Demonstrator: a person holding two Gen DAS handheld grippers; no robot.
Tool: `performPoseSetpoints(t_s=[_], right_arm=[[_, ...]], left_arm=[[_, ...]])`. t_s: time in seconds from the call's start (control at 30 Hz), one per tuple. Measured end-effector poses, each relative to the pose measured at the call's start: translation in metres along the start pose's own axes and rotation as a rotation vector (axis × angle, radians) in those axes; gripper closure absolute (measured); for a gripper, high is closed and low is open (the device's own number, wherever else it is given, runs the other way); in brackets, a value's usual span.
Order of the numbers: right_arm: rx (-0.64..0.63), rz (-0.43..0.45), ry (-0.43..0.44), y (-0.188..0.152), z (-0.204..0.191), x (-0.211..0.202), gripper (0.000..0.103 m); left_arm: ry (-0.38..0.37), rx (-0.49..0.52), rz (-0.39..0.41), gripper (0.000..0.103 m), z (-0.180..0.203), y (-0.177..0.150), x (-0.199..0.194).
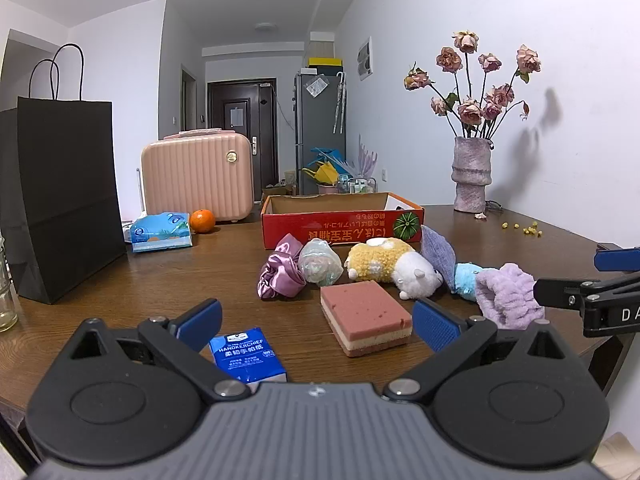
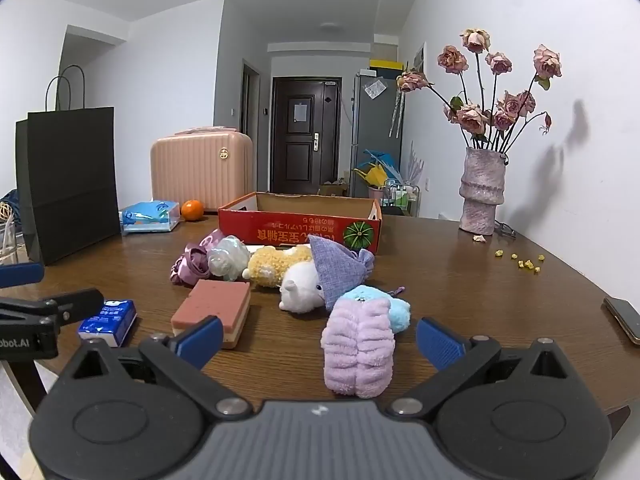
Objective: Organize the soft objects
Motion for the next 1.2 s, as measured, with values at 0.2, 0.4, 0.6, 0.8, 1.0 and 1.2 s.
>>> performPoseSetpoints(t_s=[0.2,0.4,0.6,0.8,1.0,1.2], right_arm=[[-0.002,-0.002,-0.001,-0.0001,0.0003,-0.0004,0.000],[-0.001,-0.002,0.000,0.0000,0.0009,-0.0011,0.000],[-0.002,-0.003,-0.001,-0.0007,0.0010,-0.0009,0.000],[-0.001,-0.002,-0.001,-0.0007,0.0012,-0.0009,0.000],[-0.001,-0.004,-0.001,-0.0009,0.0010,-0.0009,0.000],[-0.001,-0.004,-0.001,-0.0010,0.0005,0.0000,0.000]], left_arm=[[0.000,0.000,0.001,0.000,-0.0002,-0.0003,0.0000],[0.000,0.000,0.000,0.000,-0.0005,-0.0005,0.0006],[-0.001,-0.001,0.000,0.000,-0.0006,-0.0004,0.0006],[-0.001,-0.001,0.000,0.000,-0.0004,-0.0004,0.0005],[-0.001,-0.001,0.001,0.000,-0.0003,-0.0004,0.0005],[0.000,-0.002,0.001,0.000,-0.0019,0.0001,-0.0007]])
Point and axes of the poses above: each gripper's, at about its wrist camera, not at the fingertips, and x roughly the way its jaws point, z to its right, y to its top, the point moved 6 cm from there along x, roughly the way its jaws point, and after that the axes turned 13 degrees about -x, right-handed, at the moved point
